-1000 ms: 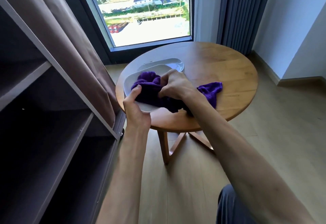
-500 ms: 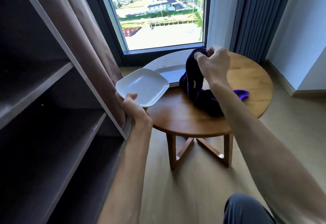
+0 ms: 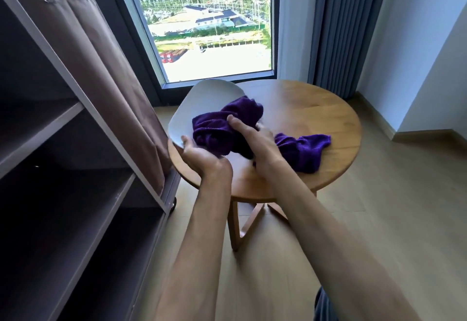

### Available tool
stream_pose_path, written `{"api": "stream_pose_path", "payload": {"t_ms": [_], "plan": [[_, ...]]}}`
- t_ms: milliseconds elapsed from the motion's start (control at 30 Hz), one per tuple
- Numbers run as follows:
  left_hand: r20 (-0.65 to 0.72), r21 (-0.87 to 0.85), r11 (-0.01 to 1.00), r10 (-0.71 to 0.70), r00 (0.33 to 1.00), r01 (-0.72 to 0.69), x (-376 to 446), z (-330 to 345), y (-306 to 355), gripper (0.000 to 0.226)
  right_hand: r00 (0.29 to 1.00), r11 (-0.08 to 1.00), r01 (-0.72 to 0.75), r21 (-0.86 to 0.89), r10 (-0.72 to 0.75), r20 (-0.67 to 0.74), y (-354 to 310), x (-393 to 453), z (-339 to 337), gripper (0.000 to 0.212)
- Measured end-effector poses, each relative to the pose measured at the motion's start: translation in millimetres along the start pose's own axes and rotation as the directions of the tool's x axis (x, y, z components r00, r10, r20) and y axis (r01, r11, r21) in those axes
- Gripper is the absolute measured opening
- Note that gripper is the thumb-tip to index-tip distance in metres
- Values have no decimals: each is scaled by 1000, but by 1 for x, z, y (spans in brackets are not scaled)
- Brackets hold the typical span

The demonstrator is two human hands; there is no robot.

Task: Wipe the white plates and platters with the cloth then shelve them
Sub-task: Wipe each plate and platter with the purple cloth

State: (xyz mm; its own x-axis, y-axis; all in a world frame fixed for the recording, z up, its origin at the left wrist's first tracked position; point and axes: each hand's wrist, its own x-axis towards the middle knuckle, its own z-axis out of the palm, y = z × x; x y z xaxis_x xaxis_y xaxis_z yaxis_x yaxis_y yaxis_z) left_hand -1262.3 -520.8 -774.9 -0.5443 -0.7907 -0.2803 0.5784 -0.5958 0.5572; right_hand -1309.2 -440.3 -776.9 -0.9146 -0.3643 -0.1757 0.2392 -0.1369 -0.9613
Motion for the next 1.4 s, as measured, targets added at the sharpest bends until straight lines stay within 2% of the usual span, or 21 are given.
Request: {"api": "stream_pose_path", "payload": {"t_ms": [67, 167, 300, 433, 500, 567, 700, 733, 800, 867, 933, 967, 1000, 1033, 1067, 1133, 1200, 1233, 1267, 1300, 1400], "plan": [[27, 53, 997, -65, 998, 63, -8, 4, -10, 33, 993, 961, -99, 258, 78, 90, 1, -4, 6, 51], [61, 160, 987, -24, 998, 14, -15, 8, -20, 36, 994, 850, -97, 517, 110, 5, 3, -4, 11, 43], [173, 269, 955, 79, 982, -124, -9, 10, -13, 38, 995, 845, -3, 535, 58, -86, -1, 1, 5, 19], [258, 410, 904, 11, 966, -120, 7, 2, 21, 31, 985, 794, 69, 604, 41, -167, -20, 10, -10, 35], [340, 487, 866, -72, 938, -110, 16, -8, 39, 37, 981, 822, 131, 554, -25, -195, -25, 14, -20, 20], [336, 503, 864, -167, 927, -27, 23, -13, 50, 43, 989, 854, 144, 499, -111, -96, -28, 10, -26, 3], [172, 515, 814, -405, 898, 268, 19, -20, 53, 33, 940, 772, 137, 621, -300, 165, -38, 6, -32, 15], [148, 525, 793, -442, 885, 308, 16, -23, 51, 27, 930, 731, 113, 673, -316, 187, -43, 4, -31, 14], [125, 534, 760, -504, 855, 370, 9, -23, 47, 17, 933, 674, 67, 736, -304, 193, -49, 3, -27, 31], [105, 534, 731, -557, 824, 426, 5, -18, 41, 17, 951, 630, 112, 769, -292, 101, -52, 5, -19, 28], [127, 698, 647, -533, 837, 306, -6, -12, 34, 23, 962, 654, 240, 717, -257, -87, -55, 8, -16, 17], [160, 801, 576, -469, 869, 163, -11, -12, 30, 24, 956, 707, 287, 647, -252, -150, -56, 9, -15, 19], [239, 847, 530, -305, 922, -44, -14, -12, 29, 25, 951, 758, 308, 576, -252, -177, -58, 9, -15, 20], [356, 832, 511, -189, 915, -218, -16, -12, 29, 29, 949, 802, 315, 508, -250, -193, -58, 11, -15, 20], [482, 765, 563, -177, 858, -314, -20, -11, 32, 37, 949, 837, 308, 453, -234, -212, -58, 13, -14, 21], [698, 657, 608, -266, 665, -446, -26, -8, 38, 41, 954, 895, 263, 359, -185, -237, -61, 19, -12, 31], [767, 634, 458, -265, 585, -623, -30, -4, 38, 25, 964, 933, 217, 286, -158, -216, -64, 23, -10, 38], [782, 618, 390, -220, 583, -682, -30, -3, 36, 19, 968, 947, 208, 245, -163, -189, -65, 25, -10, 37], [783, 612, 387, -173, 598, -689, -28, -2, 34, 16, 972, 958, 209, 198, -180, -154, -63, 27, -10, 35], [773, 609, 437, -138, 619, -662, -25, -3, 33, 16, 972, 962, 223, 158, -206, -116, -60, 29, -11, 32], [696, 567, 677, -88, 713, -470, -17, -4, 33, 19, 961, 954, 277, 114, -278, -7, -49, 33, -18, 27]]}}
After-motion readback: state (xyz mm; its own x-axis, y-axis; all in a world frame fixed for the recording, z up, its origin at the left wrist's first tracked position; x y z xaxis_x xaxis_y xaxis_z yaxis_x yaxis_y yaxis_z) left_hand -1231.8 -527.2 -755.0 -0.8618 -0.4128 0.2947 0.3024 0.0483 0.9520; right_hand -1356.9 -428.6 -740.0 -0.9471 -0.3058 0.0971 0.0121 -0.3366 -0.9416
